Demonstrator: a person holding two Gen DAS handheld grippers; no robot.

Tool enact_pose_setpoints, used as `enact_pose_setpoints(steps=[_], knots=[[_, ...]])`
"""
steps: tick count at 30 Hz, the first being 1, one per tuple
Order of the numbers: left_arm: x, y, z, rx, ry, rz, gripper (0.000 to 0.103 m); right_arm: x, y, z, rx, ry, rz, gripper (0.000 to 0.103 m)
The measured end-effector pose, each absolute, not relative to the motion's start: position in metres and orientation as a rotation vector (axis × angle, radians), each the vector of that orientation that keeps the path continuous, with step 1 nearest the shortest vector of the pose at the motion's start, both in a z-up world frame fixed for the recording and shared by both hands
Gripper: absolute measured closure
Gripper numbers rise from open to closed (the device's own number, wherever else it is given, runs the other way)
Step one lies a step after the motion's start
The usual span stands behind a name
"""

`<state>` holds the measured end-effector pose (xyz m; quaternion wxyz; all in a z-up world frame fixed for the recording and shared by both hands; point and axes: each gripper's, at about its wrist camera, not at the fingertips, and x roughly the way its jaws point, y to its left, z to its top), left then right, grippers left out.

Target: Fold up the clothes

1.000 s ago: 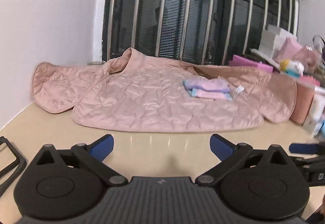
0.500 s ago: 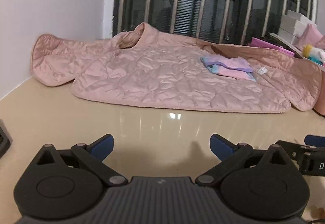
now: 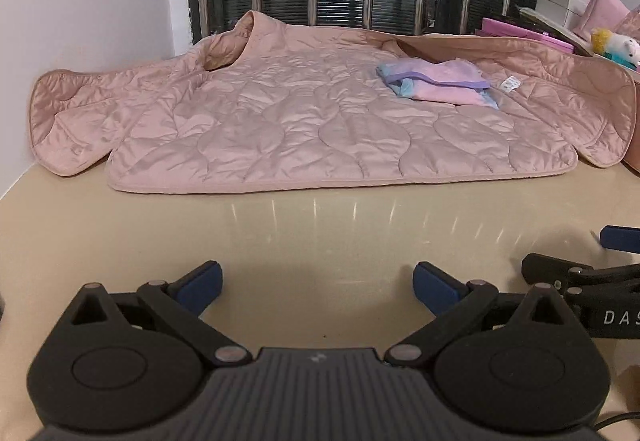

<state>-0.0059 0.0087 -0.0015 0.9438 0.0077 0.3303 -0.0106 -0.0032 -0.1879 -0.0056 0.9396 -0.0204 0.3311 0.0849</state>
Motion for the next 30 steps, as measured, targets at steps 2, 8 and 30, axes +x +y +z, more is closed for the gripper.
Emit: enact_pose_setpoints(steps=[2,8,30], knots=[[-0.006,0.008,-0.001,0.017,0.673,-0.02,0.001,-0.003,-0.189,-0.005,-0.041,0.676,0.173,0.0],[-0.009,0.003,0.0,0.004,0.674,0.012,0.0,-0.004,-0.187,-0.004,-0.054,0.675,0.205,0.0],[-0.005,-0.002,-0.001,0.015,0.675,-0.008,0.001,-0.001,-0.192,-0.005,-0.033,0.676,0.157,0.0]])
